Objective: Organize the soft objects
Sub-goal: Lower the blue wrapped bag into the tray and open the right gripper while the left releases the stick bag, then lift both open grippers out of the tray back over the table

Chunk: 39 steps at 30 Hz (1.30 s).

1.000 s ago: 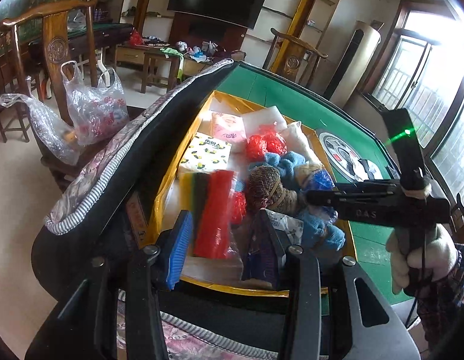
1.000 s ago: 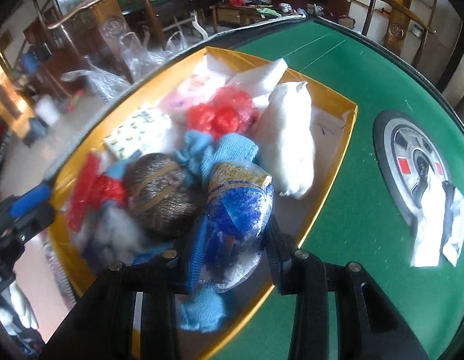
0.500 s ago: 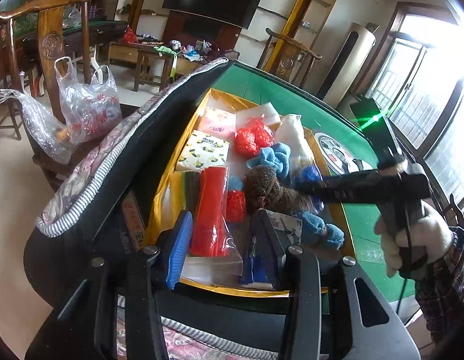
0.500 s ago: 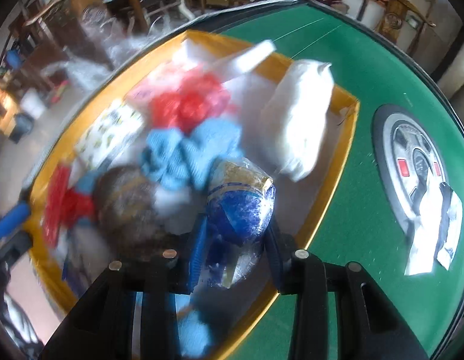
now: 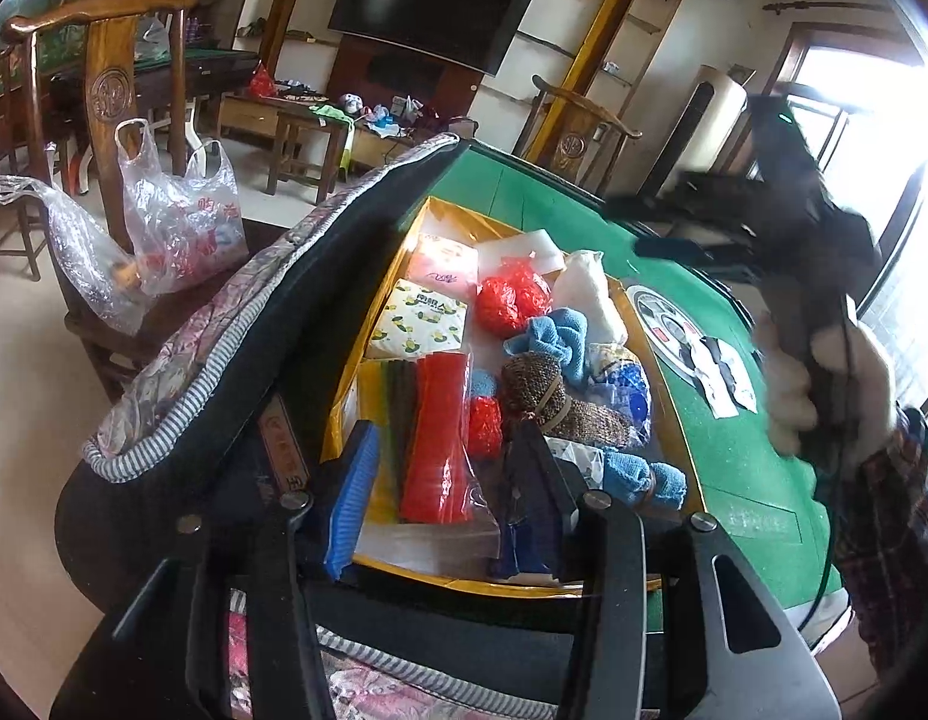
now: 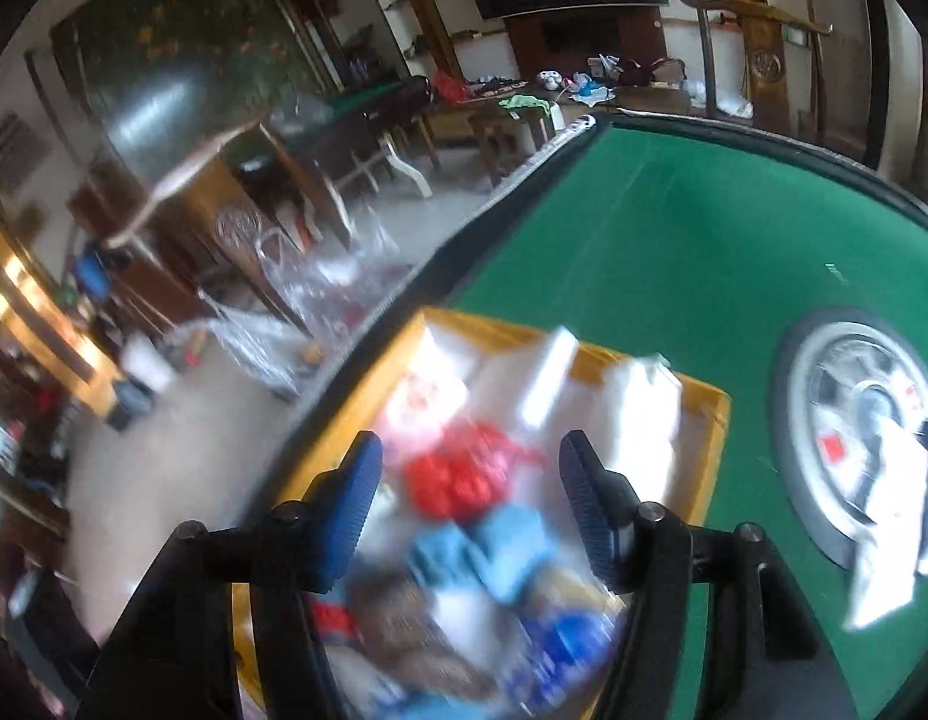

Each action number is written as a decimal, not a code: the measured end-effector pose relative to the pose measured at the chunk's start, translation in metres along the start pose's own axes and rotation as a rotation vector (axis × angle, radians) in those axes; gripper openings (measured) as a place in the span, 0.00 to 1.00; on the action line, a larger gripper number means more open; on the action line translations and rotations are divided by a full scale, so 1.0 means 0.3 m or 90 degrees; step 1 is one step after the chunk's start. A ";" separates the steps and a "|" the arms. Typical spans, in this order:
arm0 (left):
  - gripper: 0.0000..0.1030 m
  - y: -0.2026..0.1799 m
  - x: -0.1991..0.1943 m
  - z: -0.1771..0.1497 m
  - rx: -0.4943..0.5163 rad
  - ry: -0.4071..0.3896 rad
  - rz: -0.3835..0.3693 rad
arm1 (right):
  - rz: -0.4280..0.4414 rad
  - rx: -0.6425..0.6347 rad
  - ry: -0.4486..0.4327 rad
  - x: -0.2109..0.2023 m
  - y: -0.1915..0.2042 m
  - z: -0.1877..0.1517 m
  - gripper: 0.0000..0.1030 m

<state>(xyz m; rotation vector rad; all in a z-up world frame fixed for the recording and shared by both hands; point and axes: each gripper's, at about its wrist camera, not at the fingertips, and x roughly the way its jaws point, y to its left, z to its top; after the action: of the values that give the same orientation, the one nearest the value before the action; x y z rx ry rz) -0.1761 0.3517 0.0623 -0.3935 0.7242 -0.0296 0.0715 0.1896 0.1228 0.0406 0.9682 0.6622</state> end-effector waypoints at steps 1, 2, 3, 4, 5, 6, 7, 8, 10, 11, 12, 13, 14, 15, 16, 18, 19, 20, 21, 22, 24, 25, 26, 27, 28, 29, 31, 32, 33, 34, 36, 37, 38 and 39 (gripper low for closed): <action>0.43 0.000 -0.001 -0.001 0.000 0.001 0.001 | 0.000 0.006 0.001 0.048 0.016 0.028 0.55; 0.43 -0.001 -0.004 -0.003 0.001 0.002 0.003 | -0.011 0.007 0.007 0.101 0.018 0.055 0.55; 0.43 -0.001 -0.007 -0.005 0.003 0.003 0.005 | -0.014 0.013 0.018 0.146 0.024 0.065 0.55; 0.43 -0.001 -0.011 -0.009 0.006 0.003 0.008 | -0.011 0.024 0.037 0.198 0.015 0.072 0.55; 0.45 0.002 -0.014 -0.012 0.007 0.004 0.008 | -0.011 0.039 0.066 0.253 0.001 0.075 0.55; 0.47 0.005 -0.016 -0.014 0.007 0.005 0.007 | -0.013 0.059 0.093 0.294 -0.018 0.068 0.55; 0.49 0.008 -0.018 -0.016 0.007 0.006 0.008 | -0.009 0.080 0.117 0.322 -0.041 0.050 0.55; 0.49 0.012 -0.020 -0.017 0.007 0.005 0.009 | -0.004 0.105 0.140 0.351 -0.067 0.033 0.55; 0.49 0.020 -0.023 -0.016 0.007 0.003 0.008 | 0.008 0.127 0.131 0.338 -0.096 0.004 0.55; 0.49 0.023 -0.022 -0.013 0.007 0.002 0.008 | 0.007 0.125 0.118 0.315 -0.097 0.002 0.55; 0.49 0.024 -0.021 -0.011 0.007 0.002 0.010 | 0.009 0.122 0.106 0.284 -0.096 0.001 0.55; 0.49 0.023 -0.018 -0.009 0.009 0.003 0.011 | 0.014 0.119 0.093 0.247 -0.093 -0.005 0.55; 0.50 0.021 -0.015 -0.008 0.011 0.004 0.012 | 0.019 0.110 0.077 0.207 -0.089 -0.008 0.55; 0.52 0.017 -0.014 -0.007 0.012 0.004 0.012 | 0.015 0.095 0.064 0.163 -0.081 -0.015 0.55; 0.55 0.012 -0.012 -0.006 0.012 0.004 0.011 | 0.008 0.081 0.053 0.132 -0.076 -0.019 0.55; 0.57 0.000 -0.009 0.000 0.014 0.001 0.015 | 0.001 0.046 0.030 0.048 -0.059 -0.054 0.55; 0.57 -0.014 -0.007 0.005 0.018 -0.002 0.021 | -0.008 0.025 0.018 0.000 -0.049 -0.087 0.55; 0.60 -0.027 -0.006 0.007 0.022 -0.004 0.030 | -0.022 0.006 0.008 -0.034 -0.039 -0.118 0.56; 0.62 -0.040 -0.006 0.011 0.026 -0.007 0.041 | -0.032 -0.007 0.002 -0.057 -0.031 -0.135 0.56; 0.68 -0.061 -0.004 0.014 0.033 -0.012 0.059 | -0.036 -0.018 -0.003 -0.086 -0.024 -0.170 0.57; 0.73 -0.092 0.001 0.019 0.046 -0.021 0.091 | -0.038 -0.030 -0.005 -0.125 -0.022 -0.237 0.58; 0.73 -0.117 0.006 0.022 0.056 -0.024 0.117 | -0.039 -0.032 -0.005 -0.137 -0.024 -0.269 0.58; 0.73 -0.136 0.010 0.023 0.065 -0.025 0.135 | -0.037 -0.035 -0.006 -0.153 -0.029 -0.302 0.58; 0.73 -0.158 0.014 0.023 0.075 -0.026 0.155 | -0.037 -0.040 -0.007 -0.166 -0.032 -0.333 0.58; 0.73 -0.170 0.018 0.025 0.080 -0.026 0.168 | -0.039 -0.047 -0.007 -0.183 -0.038 -0.353 0.58; 0.73 -0.186 0.023 0.023 0.086 -0.025 0.185 | -0.042 -0.059 -0.010 -0.193 -0.031 -0.383 0.58; 0.73 -0.216 0.027 0.019 0.100 -0.026 0.210 | -0.057 -0.091 -0.017 -0.216 -0.013 -0.434 0.58; 0.73 -0.228 0.028 0.016 0.105 -0.028 0.222 | -0.065 -0.106 -0.021 -0.223 -0.002 -0.451 0.59; 0.73 -0.238 0.027 0.013 0.109 -0.029 0.235 | -0.071 -0.122 -0.024 -0.226 0.010 -0.469 0.59; 0.74 -0.249 0.028 0.011 0.115 -0.029 0.251 | -0.074 -0.134 -0.025 -0.231 0.019 -0.483 0.60; 0.73 -0.267 0.028 0.007 0.122 -0.031 0.271 | -0.075 -0.149 -0.025 -0.247 0.027 -0.519 0.61; 0.74 -0.283 0.027 0.006 0.127 -0.033 0.282 | -0.073 -0.155 -0.026 -0.249 0.031 -0.532 0.62; 0.74 -0.293 0.025 0.006 0.131 -0.035 0.287 | -0.073 -0.162 -0.028 -0.255 0.033 -0.543 0.62; 0.74 -0.302 0.021 0.003 0.134 -0.036 0.291 | -0.075 -0.168 -0.032 -0.261 0.034 -0.553 0.62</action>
<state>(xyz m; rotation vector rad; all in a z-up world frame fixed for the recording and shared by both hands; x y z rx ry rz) -0.1611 0.2671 0.0915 -0.0214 0.7339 0.3319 -0.0922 0.1136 0.0882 -0.2309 0.8227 0.6715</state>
